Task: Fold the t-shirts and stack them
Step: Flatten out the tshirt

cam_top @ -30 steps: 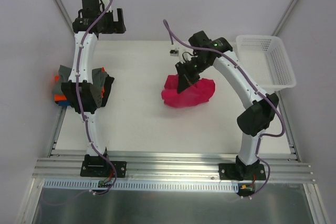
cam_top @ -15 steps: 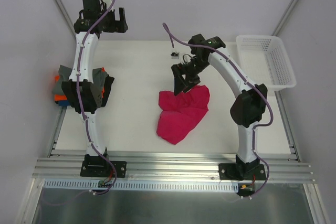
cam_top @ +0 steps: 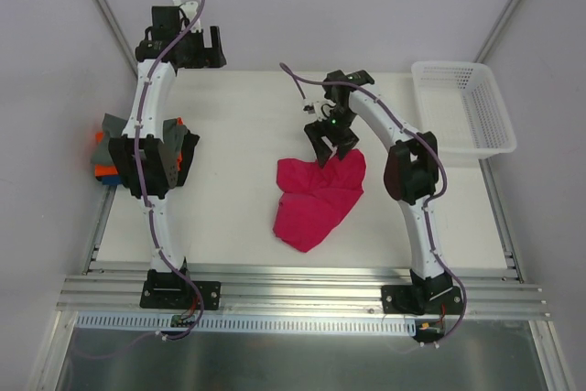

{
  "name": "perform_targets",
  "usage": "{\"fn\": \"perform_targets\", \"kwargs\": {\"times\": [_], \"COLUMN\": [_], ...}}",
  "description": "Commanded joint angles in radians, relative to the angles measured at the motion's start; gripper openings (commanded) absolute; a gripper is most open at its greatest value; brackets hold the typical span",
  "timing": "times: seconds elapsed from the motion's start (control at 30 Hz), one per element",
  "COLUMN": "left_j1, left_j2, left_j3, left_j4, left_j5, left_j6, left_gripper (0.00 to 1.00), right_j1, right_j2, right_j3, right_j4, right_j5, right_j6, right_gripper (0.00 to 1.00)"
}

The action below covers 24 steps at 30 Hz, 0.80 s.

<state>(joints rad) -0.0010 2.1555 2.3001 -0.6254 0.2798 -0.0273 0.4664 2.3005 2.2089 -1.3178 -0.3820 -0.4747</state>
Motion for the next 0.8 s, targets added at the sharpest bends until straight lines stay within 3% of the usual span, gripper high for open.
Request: {"fn": "perform_targets", "kwargs": {"times": [0.0, 0.2, 0.3, 0.33, 0.4, 0.47, 0.53, 0.63, 0.7, 0.77], "left_j1": [-0.005, -0.005, -0.005, -0.005, -0.005, -0.005, -0.005, -0.005, -0.005, -0.005], "left_j2": [-0.103, -0.089, -0.089, -0.089, -0.089, -0.089, -0.088, -0.086, -0.08, -0.075], "left_j3": [0.03, 0.045, 0.045, 0.044, 0.039, 0.035, 0.03, 0.028, 0.033, 0.038], "left_j4": [0.026, 0.027, 0.027, 0.027, 0.027, 0.029, 0.029, 0.03, 0.033, 0.035], "left_j5": [0.004, -0.004, -0.004, -0.004, -0.004, -0.002, 0.008, 0.018, 0.025, 0.038], "left_j6": [-0.013, -0.019, -0.023, -0.025, -0.026, -0.029, -0.031, -0.037, -0.042, -0.051], "left_gripper": [0.99, 0.99, 0.99, 0.99, 0.99, 0.99, 0.99, 0.99, 0.99, 0.99], "right_j1": [-0.02, -0.081, -0.095, -0.098, -0.103, -0.104, -0.104, -0.104, -0.104, -0.103], "right_j2": [0.023, 0.103, 0.131, 0.138, 0.143, 0.149, 0.148, 0.142, 0.149, 0.155], "right_j3": [0.067, 0.133, 0.127, 0.13, 0.14, 0.162, 0.163, 0.143, 0.13, 0.129], "right_j4": [-0.015, 0.029, 0.035, 0.038, 0.04, 0.035, 0.026, 0.012, 0.003, -0.004], "right_j5": [0.21, 0.376, 0.411, 0.413, 0.408, 0.391, 0.39, 0.327, 0.322, 0.302], "right_j6": [-0.044, -0.07, -0.082, -0.081, -0.079, -0.079, -0.064, -0.064, -0.067, -0.068], "right_gripper": [0.79, 0.79, 0.72, 0.56, 0.36, 0.36, 0.56, 0.67, 0.66, 0.58]}}
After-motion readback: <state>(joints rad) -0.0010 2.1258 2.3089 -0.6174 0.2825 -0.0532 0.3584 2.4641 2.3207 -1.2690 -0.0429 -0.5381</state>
